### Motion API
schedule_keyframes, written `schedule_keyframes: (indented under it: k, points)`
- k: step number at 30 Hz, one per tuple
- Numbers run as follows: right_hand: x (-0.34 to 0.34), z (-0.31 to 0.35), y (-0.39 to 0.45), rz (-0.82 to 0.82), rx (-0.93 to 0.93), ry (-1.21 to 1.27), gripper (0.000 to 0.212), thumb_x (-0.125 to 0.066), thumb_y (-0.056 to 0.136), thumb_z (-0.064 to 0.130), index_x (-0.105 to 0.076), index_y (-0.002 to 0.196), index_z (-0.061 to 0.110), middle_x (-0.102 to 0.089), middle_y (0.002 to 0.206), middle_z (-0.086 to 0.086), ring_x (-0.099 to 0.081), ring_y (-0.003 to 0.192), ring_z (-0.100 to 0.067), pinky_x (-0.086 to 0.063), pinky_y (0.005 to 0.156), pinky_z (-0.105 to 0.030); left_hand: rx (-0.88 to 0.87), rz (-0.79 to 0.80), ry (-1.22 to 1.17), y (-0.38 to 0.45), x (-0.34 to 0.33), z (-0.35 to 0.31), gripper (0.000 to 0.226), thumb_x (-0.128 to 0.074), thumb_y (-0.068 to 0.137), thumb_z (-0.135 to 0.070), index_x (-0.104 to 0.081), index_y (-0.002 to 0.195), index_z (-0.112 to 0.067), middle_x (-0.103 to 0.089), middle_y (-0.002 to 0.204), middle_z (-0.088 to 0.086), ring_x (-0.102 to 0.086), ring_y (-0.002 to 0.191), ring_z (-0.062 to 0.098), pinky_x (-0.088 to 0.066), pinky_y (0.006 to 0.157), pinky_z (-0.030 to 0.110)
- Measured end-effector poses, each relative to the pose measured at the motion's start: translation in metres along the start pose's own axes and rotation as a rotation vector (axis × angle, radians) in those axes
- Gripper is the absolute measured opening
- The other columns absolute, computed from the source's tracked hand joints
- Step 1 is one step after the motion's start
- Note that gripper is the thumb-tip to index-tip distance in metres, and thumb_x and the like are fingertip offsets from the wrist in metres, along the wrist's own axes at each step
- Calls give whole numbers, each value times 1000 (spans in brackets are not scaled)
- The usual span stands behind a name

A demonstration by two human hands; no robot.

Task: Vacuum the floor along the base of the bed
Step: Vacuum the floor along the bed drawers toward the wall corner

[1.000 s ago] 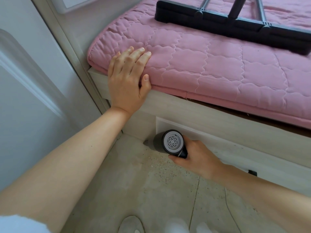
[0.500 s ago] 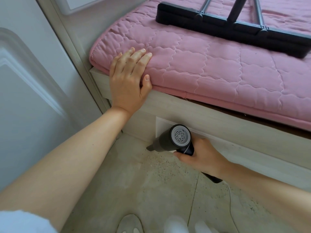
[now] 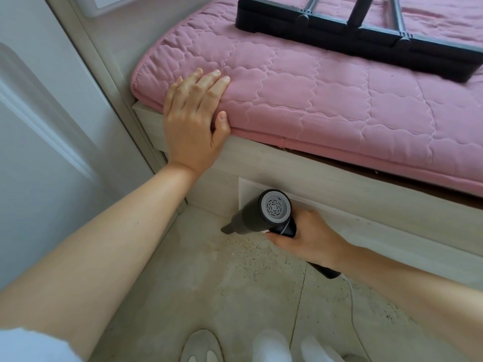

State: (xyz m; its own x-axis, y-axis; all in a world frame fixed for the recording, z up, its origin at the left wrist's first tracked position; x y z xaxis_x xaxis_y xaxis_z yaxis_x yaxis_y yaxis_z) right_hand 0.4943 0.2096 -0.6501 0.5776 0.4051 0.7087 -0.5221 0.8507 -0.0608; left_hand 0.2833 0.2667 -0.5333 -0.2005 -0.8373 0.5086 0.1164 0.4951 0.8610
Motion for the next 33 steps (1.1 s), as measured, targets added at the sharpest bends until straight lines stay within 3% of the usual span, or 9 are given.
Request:
schedule_keyframes:
  k: [6, 14, 20, 25, 29, 33]
  points:
    - [-3, 1, -6, 52, -9, -26, 42, -71, 79, 40, -57, 118, 28, -58, 91, 27, -59, 86, 4, -42, 73, -4, 5, 6, -4, 1, 1, 0, 49, -33, 95, -30, -60, 133, -14, -58, 137, 3, -50, 131, 27, -31, 113, 44]
    - [-2, -1, -2, 13, -25, 1, 47, -72, 79, 38, -55, 122, 25, -58, 98, 23, -56, 86, 10, -41, 75, -1, 13, 9, -25, 3, 2, 0, 48, -35, 93, -28, -60, 132, -14, -58, 137, 2, -50, 129, 27, -34, 110, 46]
    - [-3, 5, -13, 131, -17, -8, 37, -72, 77, 37, -59, 112, 29, -69, 94, 13, -63, 85, -2, -53, 77, -19, -40, 44, -1, 8, 8, -5, 48, -39, 93, -34, -59, 134, -18, -58, 138, 1, -50, 129, 28, -33, 109, 47]
    - [-5, 7, -17, 148, -9, -16, 38, -71, 78, 39, -58, 113, 30, -65, 89, 17, -62, 81, 1, -49, 72, -13, -116, 87, 48, 15, 7, -25, 49, -39, 93, -41, -58, 135, -24, -57, 139, -4, -49, 131, 29, -30, 108, 56]
    - [-8, 10, -16, 120, -21, 7, 39, -71, 79, 38, -57, 114, 29, -59, 84, 24, -59, 78, 8, -44, 68, -4, -127, 70, 37, 15, 1, -47, 49, -39, 92, -42, -61, 132, -25, -59, 136, -3, -51, 129, 28, -33, 107, 56]
    - [-19, 13, -15, 140, -13, 35, 42, -71, 79, 39, -58, 117, 27, -63, 92, 19, -61, 85, 1, -48, 75, -11, -109, 34, 43, 10, -2, -46, 50, -33, 95, -46, -63, 130, -26, -61, 134, -2, -53, 128, 28, -35, 106, 54]
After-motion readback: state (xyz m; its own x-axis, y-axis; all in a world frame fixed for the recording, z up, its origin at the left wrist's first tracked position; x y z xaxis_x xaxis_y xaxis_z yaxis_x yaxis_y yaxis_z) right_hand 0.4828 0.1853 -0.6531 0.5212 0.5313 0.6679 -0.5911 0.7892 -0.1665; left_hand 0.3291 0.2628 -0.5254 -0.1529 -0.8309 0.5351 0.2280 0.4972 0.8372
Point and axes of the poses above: each hand's wrist, its own y-axis towards the middle knuckle, its own x-axis out of the back of the hand, z = x × y, the point moved 6 cm from there along y, towards the middle knuckle
